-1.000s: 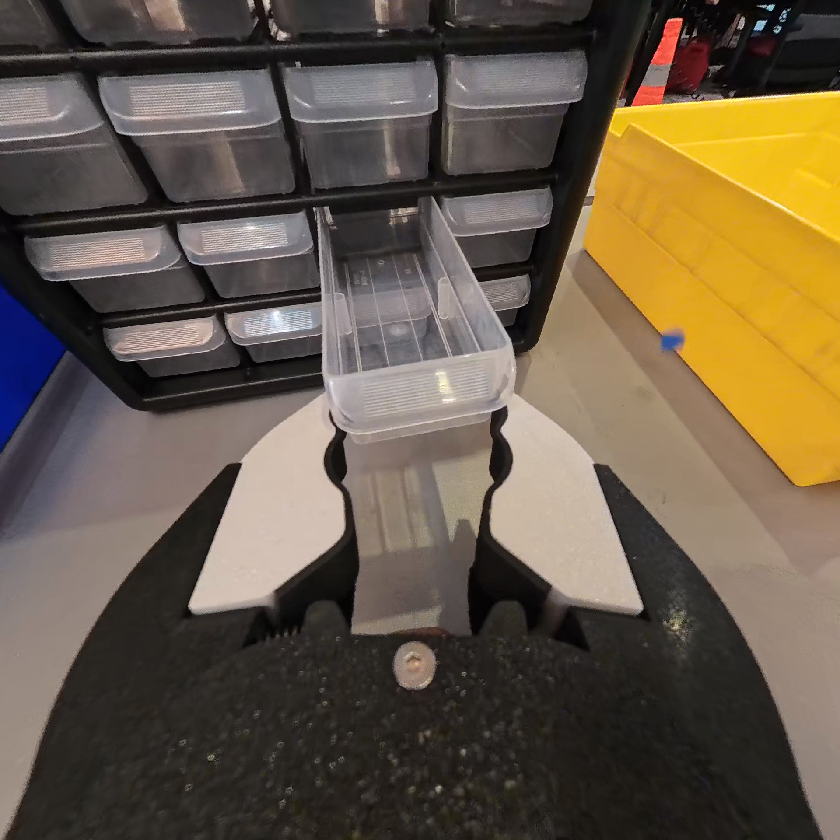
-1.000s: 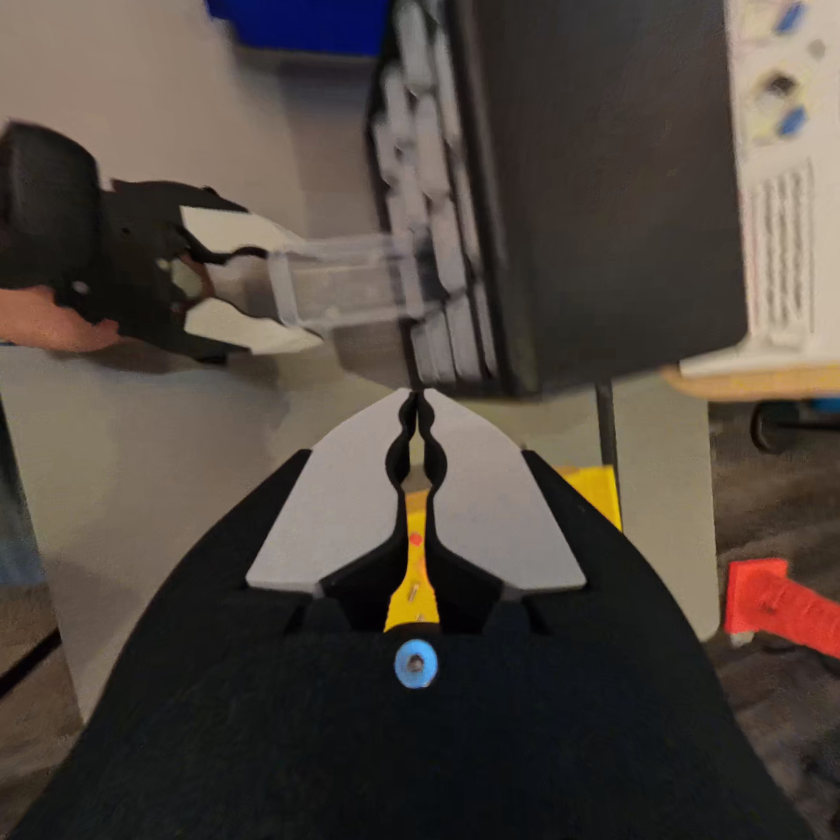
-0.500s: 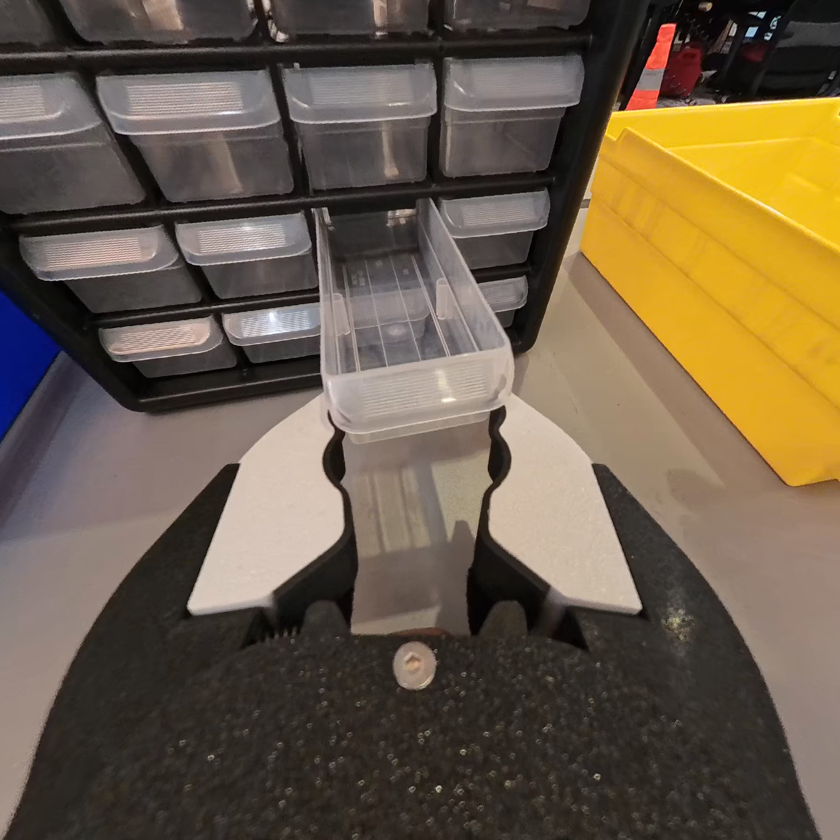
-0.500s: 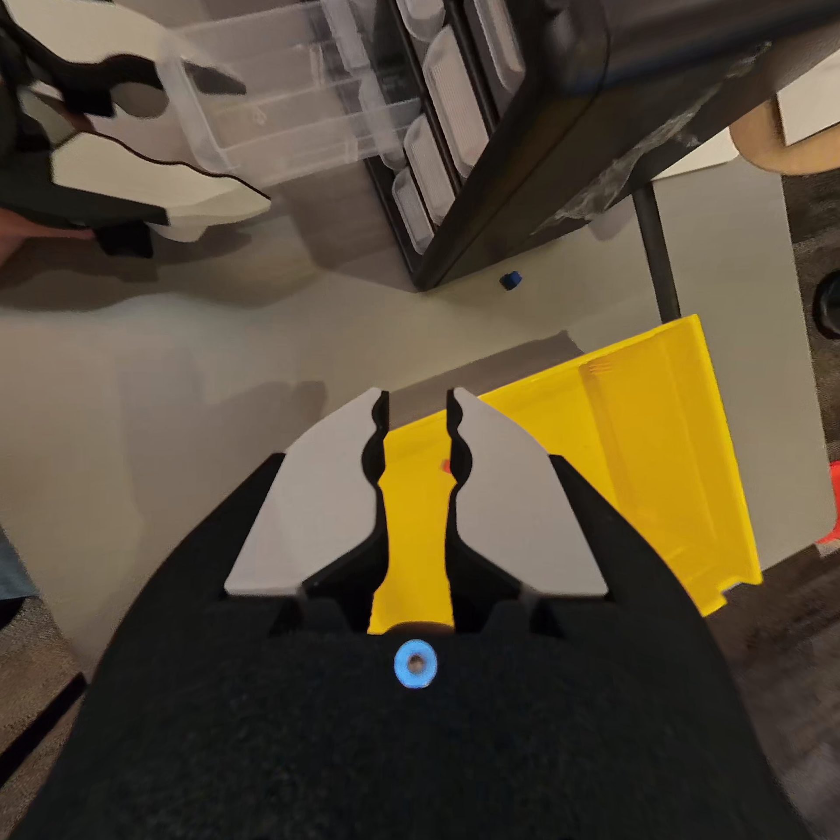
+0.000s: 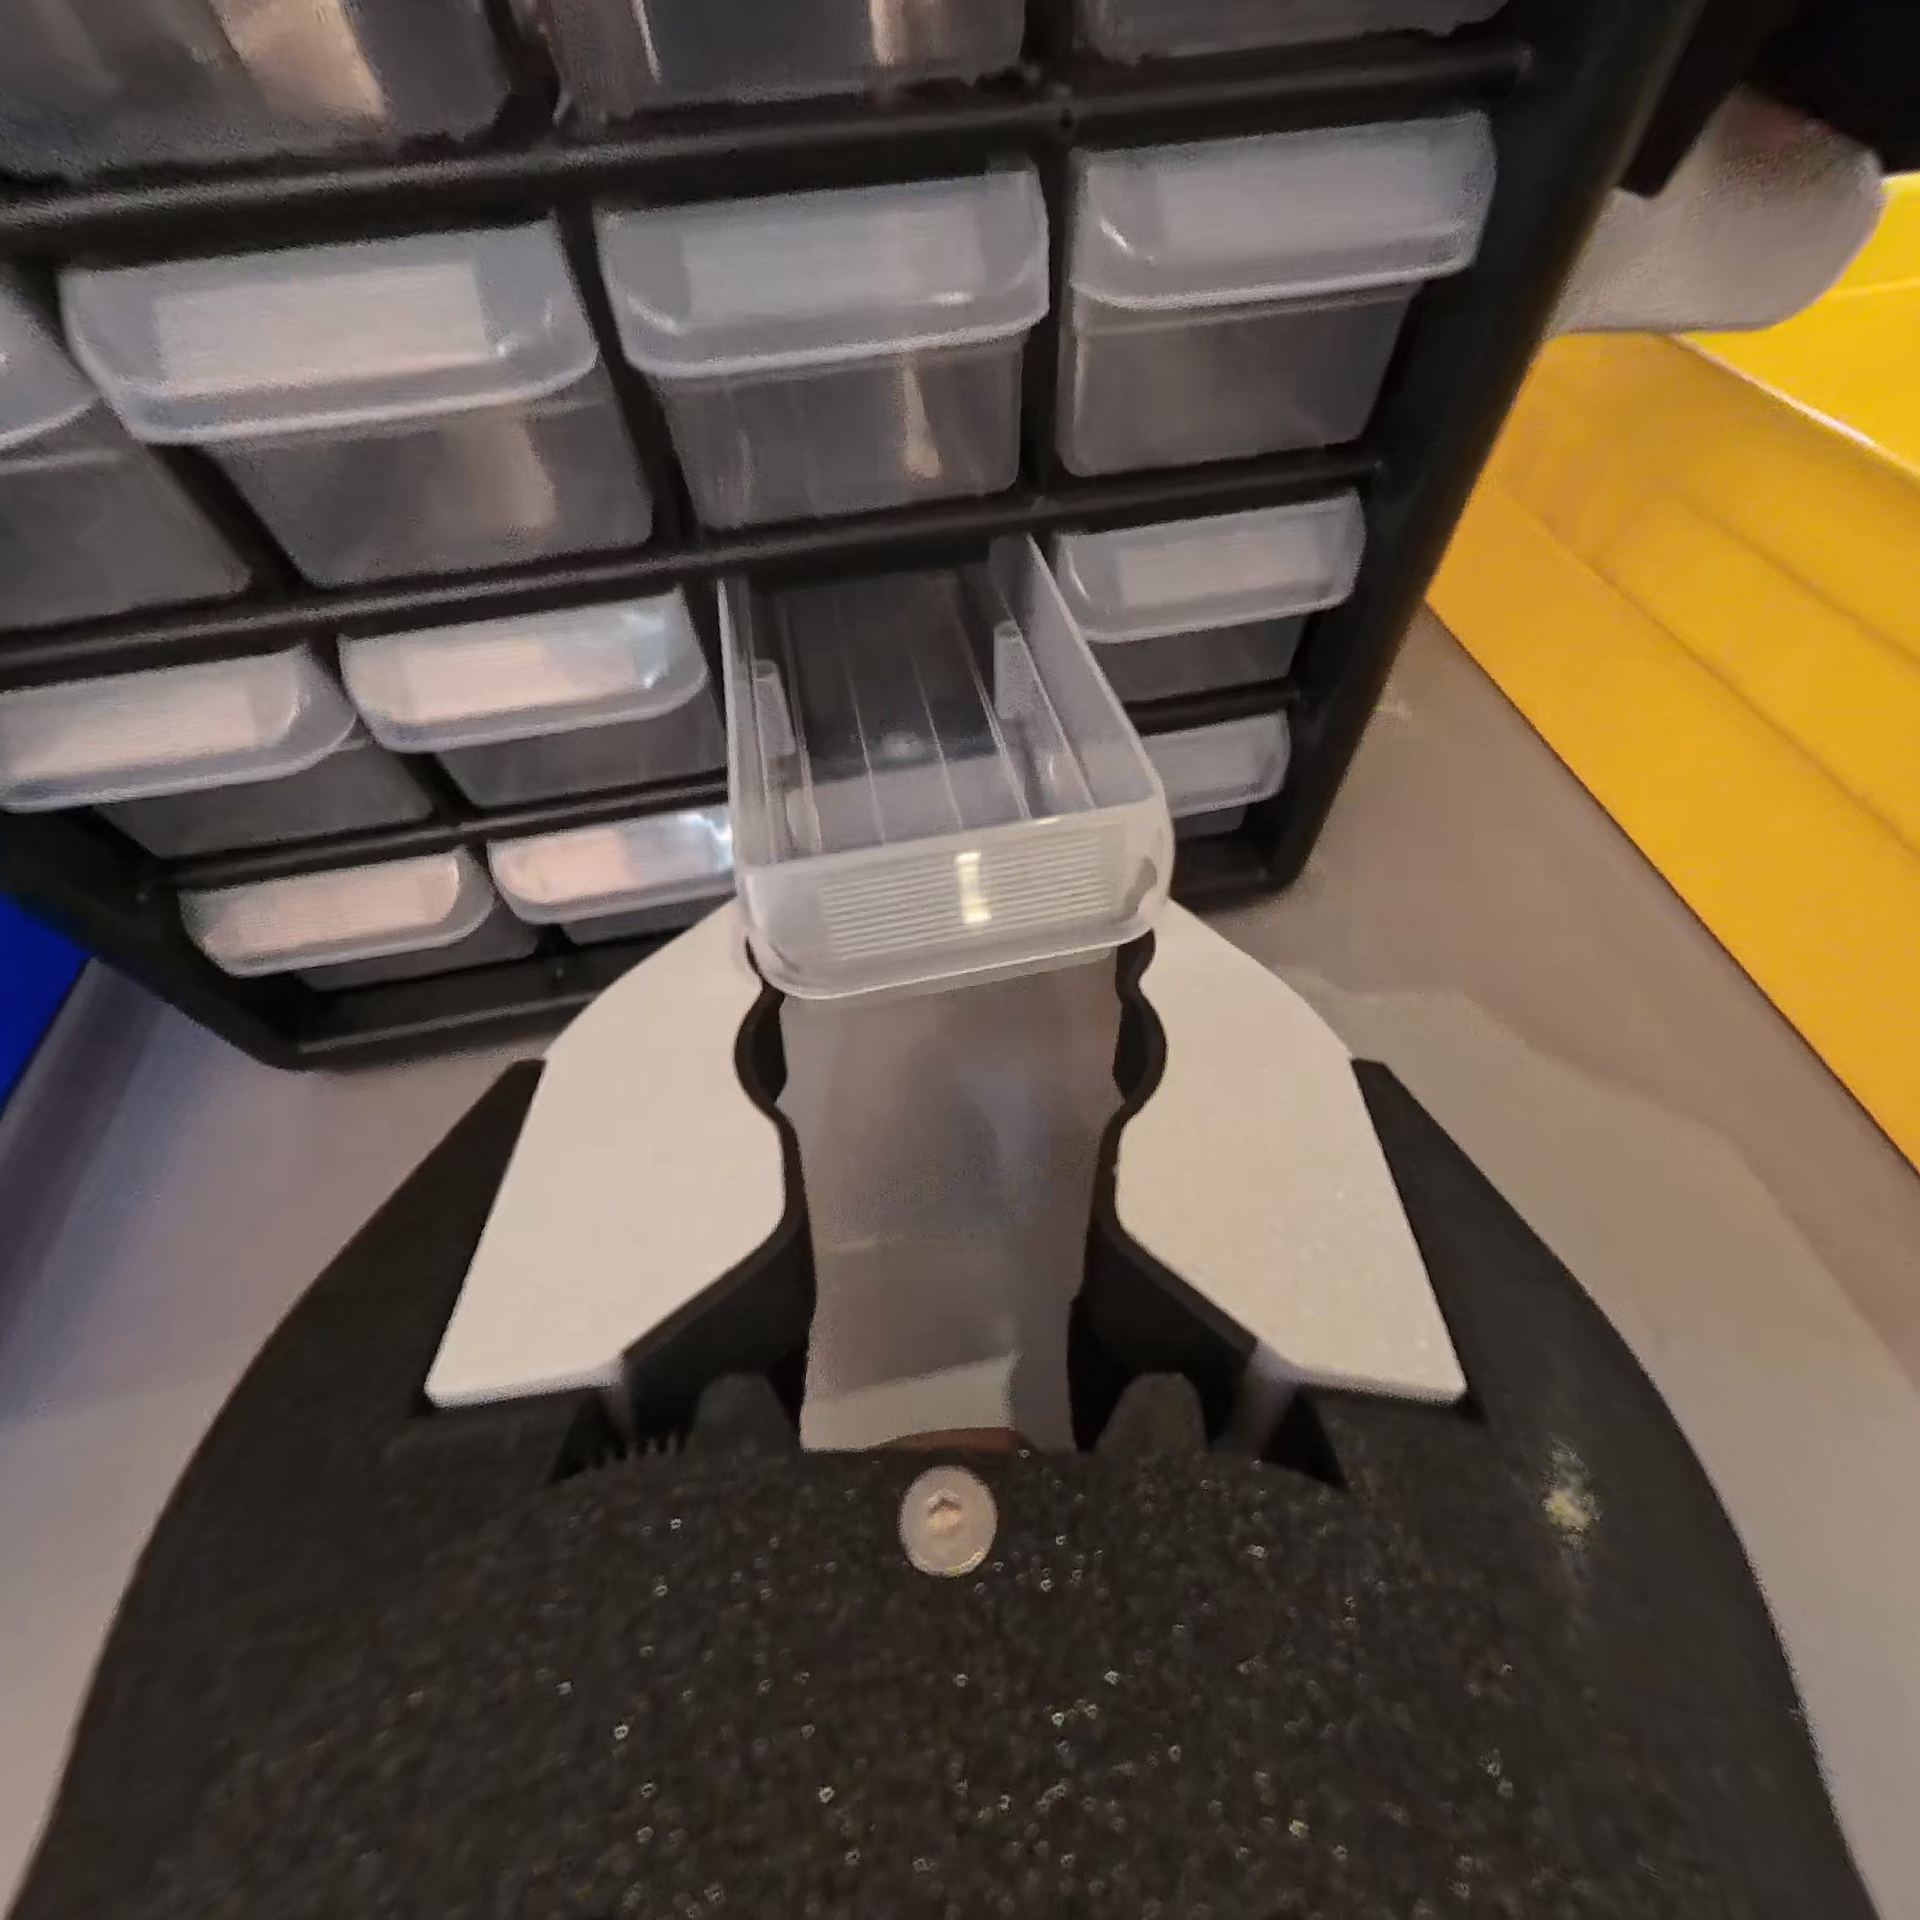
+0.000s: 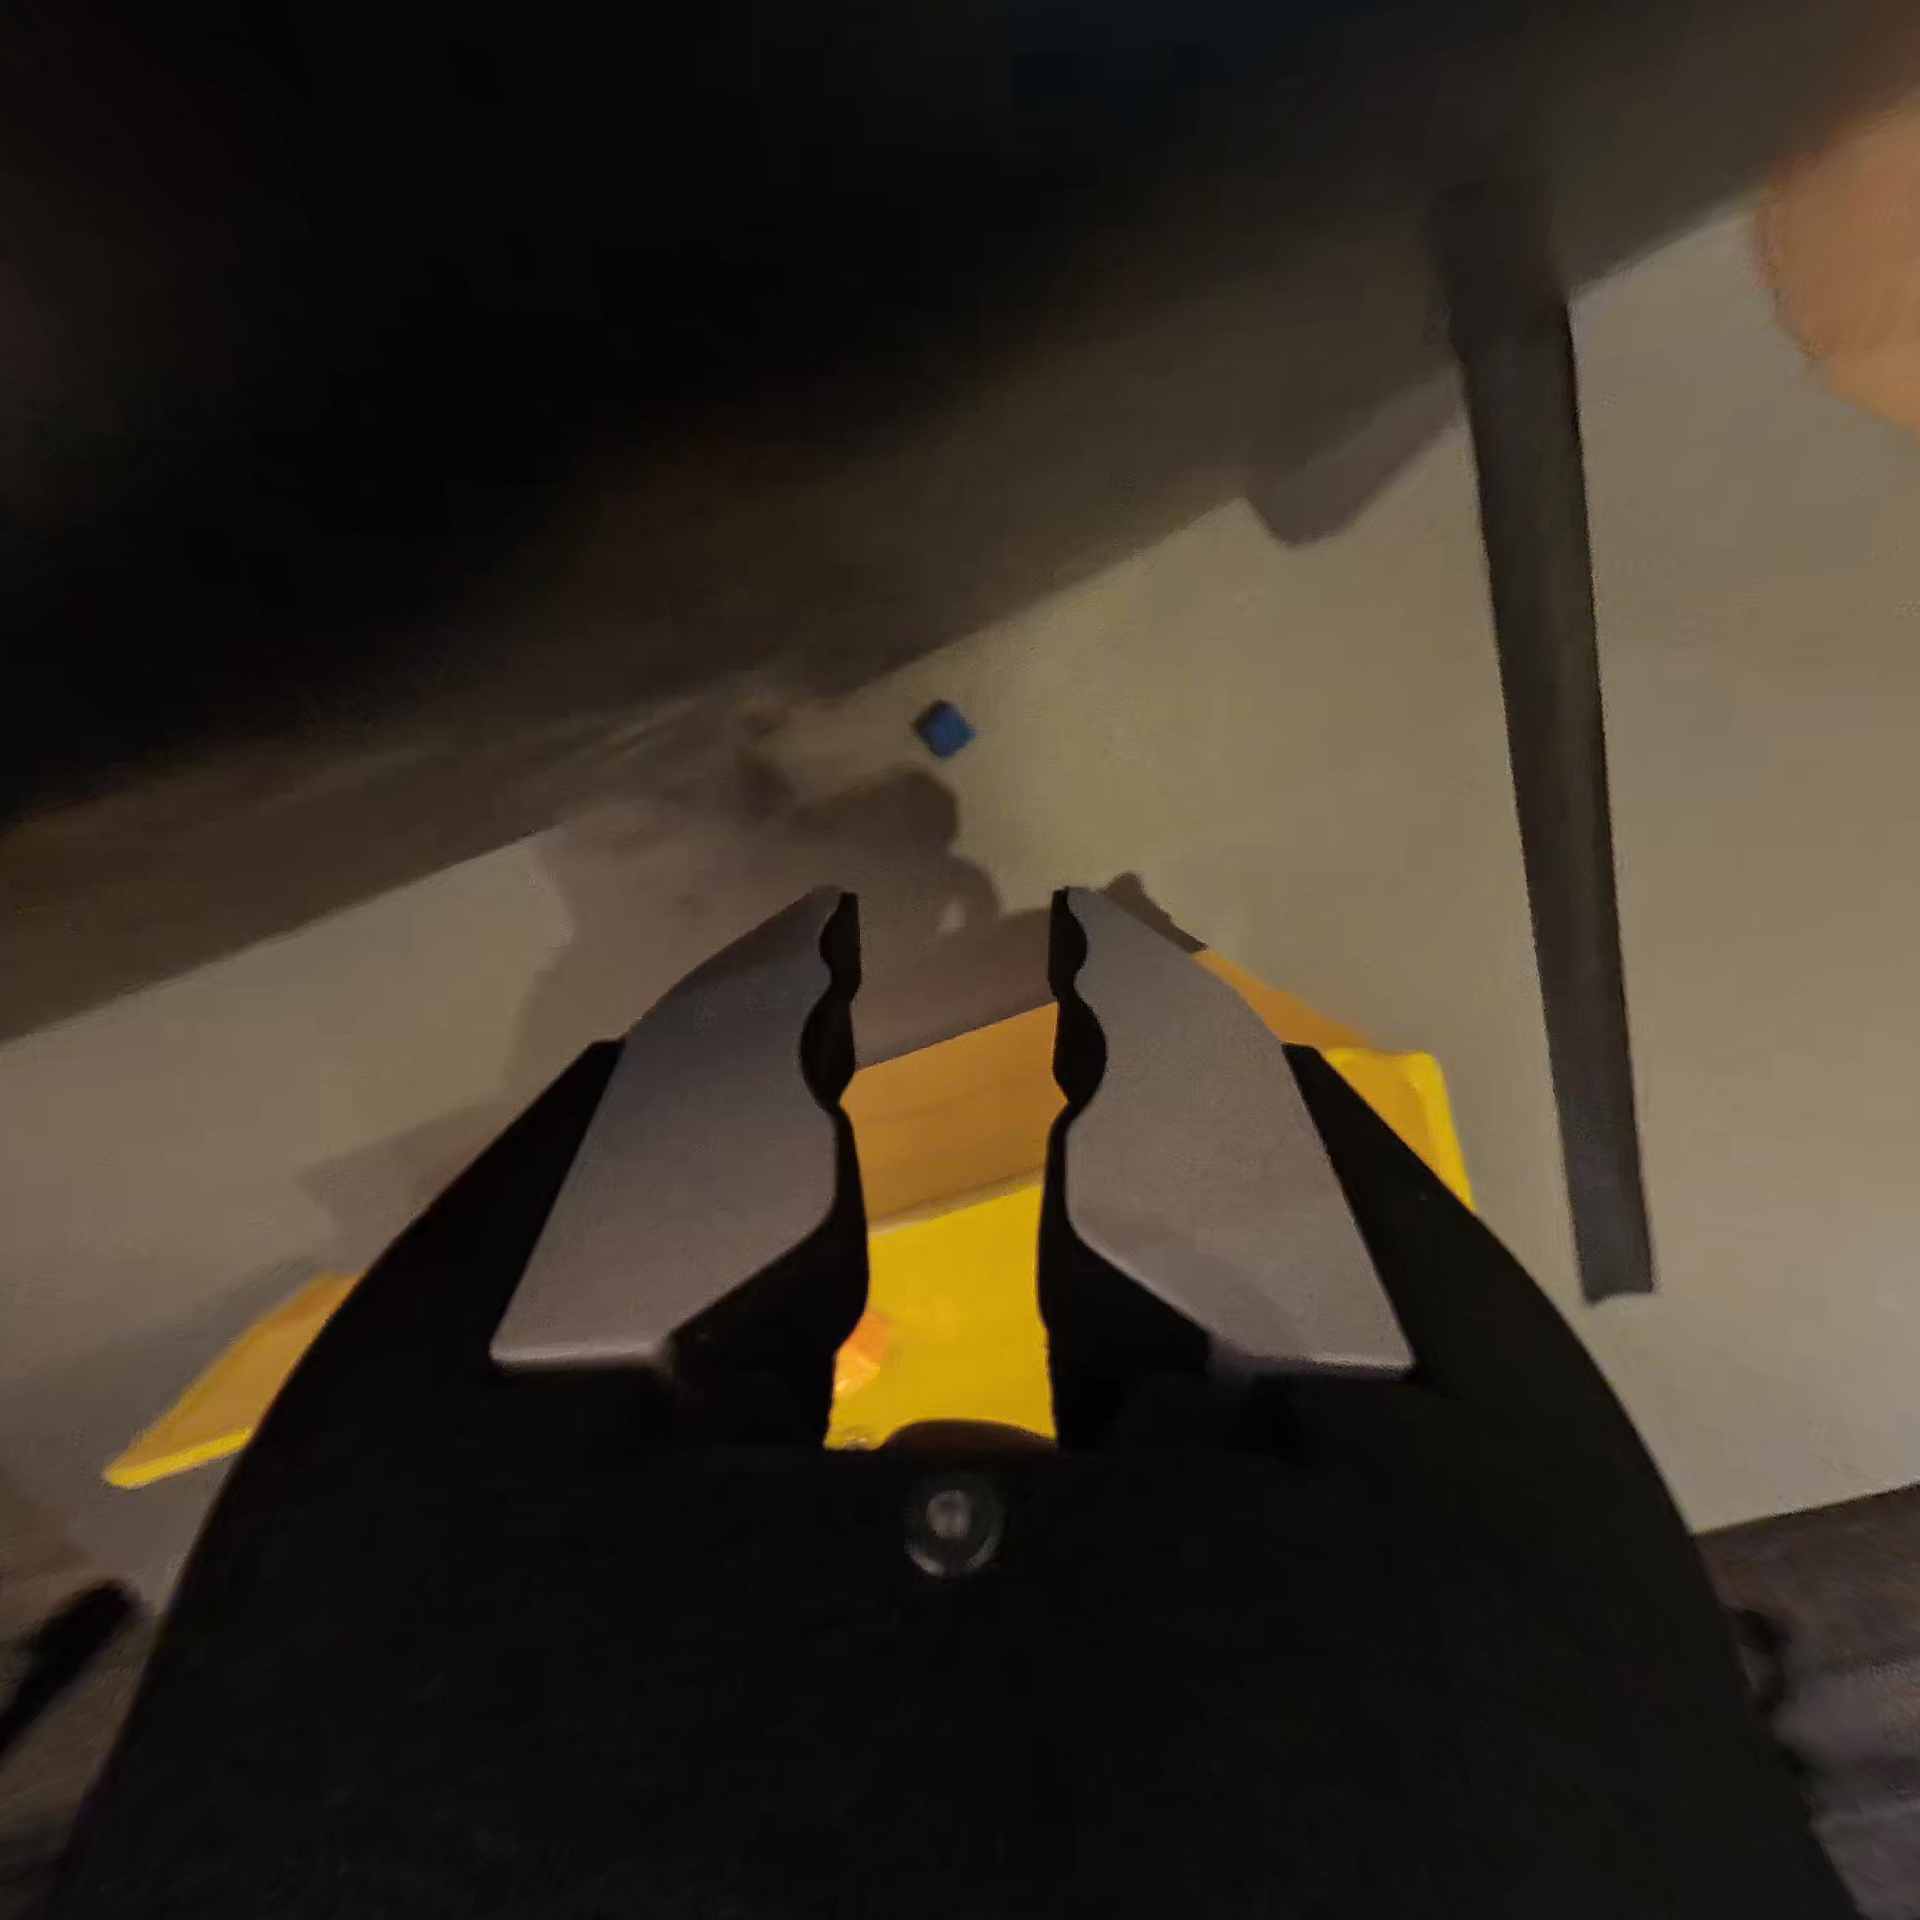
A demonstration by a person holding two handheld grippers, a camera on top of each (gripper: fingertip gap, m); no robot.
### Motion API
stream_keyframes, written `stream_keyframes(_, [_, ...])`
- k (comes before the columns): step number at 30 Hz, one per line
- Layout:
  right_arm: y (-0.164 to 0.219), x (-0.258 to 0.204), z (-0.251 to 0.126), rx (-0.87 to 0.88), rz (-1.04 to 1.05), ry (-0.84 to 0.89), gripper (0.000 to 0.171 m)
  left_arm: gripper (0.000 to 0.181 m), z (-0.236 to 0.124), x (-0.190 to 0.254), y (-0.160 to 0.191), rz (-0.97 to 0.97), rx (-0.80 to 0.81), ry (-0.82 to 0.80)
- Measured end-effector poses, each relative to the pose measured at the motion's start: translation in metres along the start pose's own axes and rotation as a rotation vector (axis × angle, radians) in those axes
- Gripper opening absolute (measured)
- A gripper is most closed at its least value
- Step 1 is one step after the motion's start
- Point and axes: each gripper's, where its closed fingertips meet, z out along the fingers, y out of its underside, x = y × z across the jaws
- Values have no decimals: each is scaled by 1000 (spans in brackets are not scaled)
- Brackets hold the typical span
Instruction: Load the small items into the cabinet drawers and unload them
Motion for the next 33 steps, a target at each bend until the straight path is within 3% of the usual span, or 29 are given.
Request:
stream_keyframes(1, [0, 10, 2, -28, 76, -8, 35, 61, 5, -1, -4, 7, 0, -10])
stream_keyframes(8, [-18, 17, 15, -39, 378, -98, 31, 70, 16, -16, -5, -19, 12, -52])
stream_keyframes(12, [-12, 23, 15, -94, 526, -2, 27, 57, 3, -18, -4, -25, 44, -43])
stream_keyframes(15, [-1, 10, 20, -136, 679, -39, 30, 52, -3, -19, -8, -29, 72, -43])
stream_keyframes(21, [12, 12, 31, -186, 735, 80, 25, 28, -14, -12, -21, -39, 149, -29])
stream_keyframes(33, [22, 16, 40, -250, 763, 151, 33, 21, 21, -9, -20, -53, 82, 18])
